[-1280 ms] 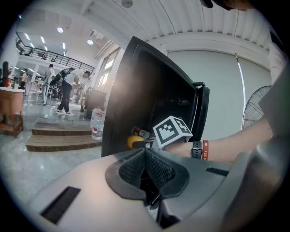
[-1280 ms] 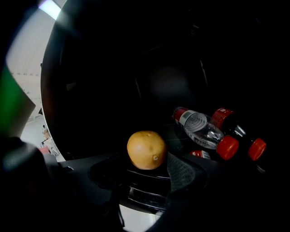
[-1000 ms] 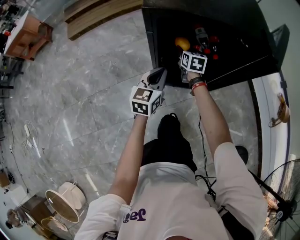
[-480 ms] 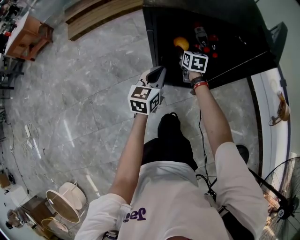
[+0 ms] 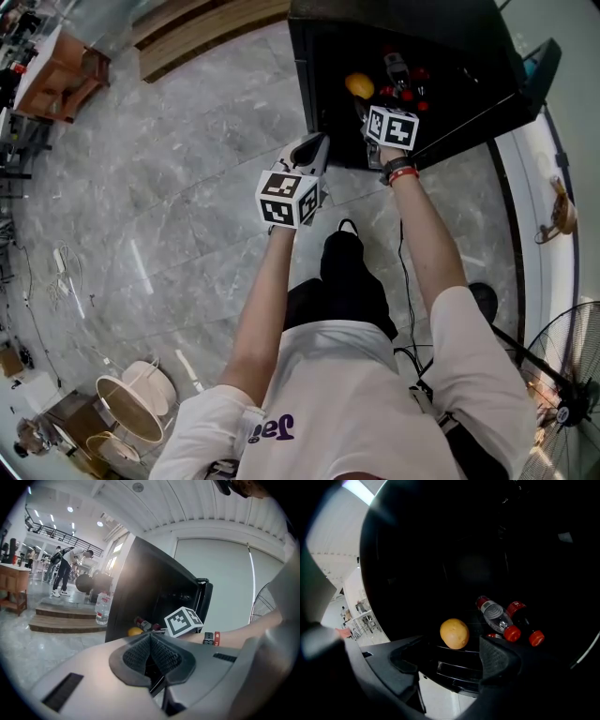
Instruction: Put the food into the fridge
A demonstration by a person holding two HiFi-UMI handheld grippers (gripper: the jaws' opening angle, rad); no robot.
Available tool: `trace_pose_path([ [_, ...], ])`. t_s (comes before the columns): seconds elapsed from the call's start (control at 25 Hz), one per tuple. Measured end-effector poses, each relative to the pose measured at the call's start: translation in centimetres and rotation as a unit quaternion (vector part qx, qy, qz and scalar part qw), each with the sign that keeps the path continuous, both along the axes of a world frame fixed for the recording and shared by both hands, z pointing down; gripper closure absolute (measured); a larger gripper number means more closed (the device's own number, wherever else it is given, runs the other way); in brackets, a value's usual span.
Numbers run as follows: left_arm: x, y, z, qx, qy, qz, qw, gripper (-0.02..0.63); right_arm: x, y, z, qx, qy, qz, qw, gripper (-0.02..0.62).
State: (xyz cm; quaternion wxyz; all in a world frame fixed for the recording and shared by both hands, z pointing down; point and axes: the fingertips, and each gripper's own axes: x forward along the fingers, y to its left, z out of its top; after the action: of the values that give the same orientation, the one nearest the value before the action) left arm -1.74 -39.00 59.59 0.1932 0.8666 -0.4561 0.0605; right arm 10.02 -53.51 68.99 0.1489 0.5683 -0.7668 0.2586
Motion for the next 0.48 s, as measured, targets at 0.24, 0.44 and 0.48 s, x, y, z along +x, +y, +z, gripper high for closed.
trace_pose_path([
  [0.24,-0.2,2.1,-2.9,-0.001,-0.001,0.006,1.0000,0.588,1.0,3.6,-2.9,-0.003,0.005,0.016,1.000,0.255],
  [0.44,0.6,3.9,-4.8,-0.003,-0.002,0.024,0.9997,0.588,2.1,6.5,-4.8,-0.008,0.008,0.026,1.000,0.256],
  [0.48,0.7,4.3,-5.2,-0.004,-0.002,0.026,0.9996,0.588,2.3,7.0,-5.2,-0.008,0.010,0.028,1.000,0.256],
])
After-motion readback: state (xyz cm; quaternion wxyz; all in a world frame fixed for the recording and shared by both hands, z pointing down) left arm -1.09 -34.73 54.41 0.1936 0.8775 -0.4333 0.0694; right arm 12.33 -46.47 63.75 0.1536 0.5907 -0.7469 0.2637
